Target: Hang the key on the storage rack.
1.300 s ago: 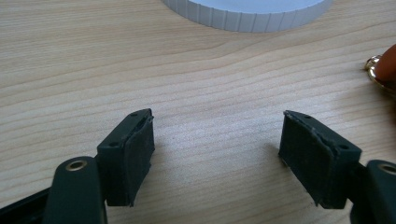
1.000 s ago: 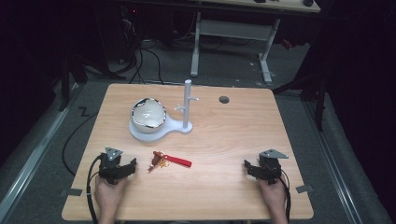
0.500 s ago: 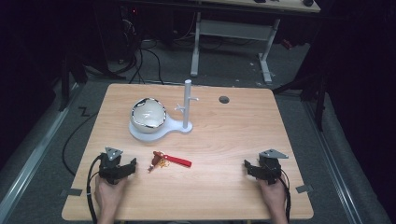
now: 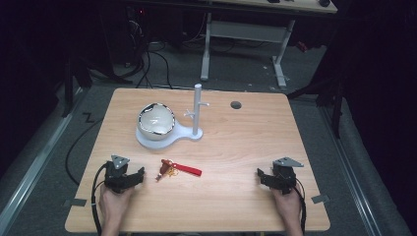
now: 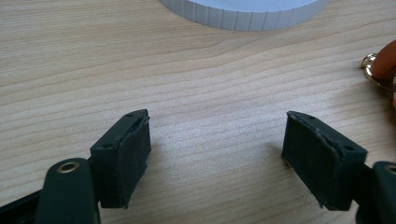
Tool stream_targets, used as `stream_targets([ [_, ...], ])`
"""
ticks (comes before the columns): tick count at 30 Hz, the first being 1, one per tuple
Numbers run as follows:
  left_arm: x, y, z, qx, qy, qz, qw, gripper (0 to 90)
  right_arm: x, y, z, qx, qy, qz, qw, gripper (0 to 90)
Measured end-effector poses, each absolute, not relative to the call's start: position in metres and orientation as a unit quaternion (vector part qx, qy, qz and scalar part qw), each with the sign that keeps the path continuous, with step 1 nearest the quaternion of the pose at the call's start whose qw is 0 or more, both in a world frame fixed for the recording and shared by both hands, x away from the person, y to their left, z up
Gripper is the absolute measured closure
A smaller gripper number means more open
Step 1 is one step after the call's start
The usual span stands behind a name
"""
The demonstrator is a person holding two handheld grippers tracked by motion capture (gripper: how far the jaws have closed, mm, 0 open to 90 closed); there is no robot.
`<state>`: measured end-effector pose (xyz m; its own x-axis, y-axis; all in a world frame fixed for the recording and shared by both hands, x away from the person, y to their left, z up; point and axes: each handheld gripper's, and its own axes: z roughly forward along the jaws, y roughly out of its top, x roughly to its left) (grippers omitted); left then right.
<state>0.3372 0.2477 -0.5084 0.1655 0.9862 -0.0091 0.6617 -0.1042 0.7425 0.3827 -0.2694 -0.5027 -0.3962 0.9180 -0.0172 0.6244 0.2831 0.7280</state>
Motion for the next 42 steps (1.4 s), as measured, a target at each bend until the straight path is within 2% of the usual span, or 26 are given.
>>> stream_targets([
  [12,0.332,0.247,-0.507,0.687,0.589,0.256,0.34,30.8,0.383,-0.269,-0.503,0.502,0.769,0.327,0.224,29.6],
  [22,0.328,0.241,-0.504,0.687,0.578,0.255,0.358,32.9,0.383,-0.27,-0.503,0.501,0.769,0.327,0.225,29.5],
  [29,0.323,0.236,-0.499,0.689,0.566,0.237,0.385,38.3,0.383,-0.27,-0.503,0.501,0.769,0.327,0.225,29.6],
  [42,0.321,0.211,-0.492,0.707,0.53,0.221,0.413,37.8,0.383,-0.269,-0.503,0.501,0.769,0.327,0.224,29.6],
])
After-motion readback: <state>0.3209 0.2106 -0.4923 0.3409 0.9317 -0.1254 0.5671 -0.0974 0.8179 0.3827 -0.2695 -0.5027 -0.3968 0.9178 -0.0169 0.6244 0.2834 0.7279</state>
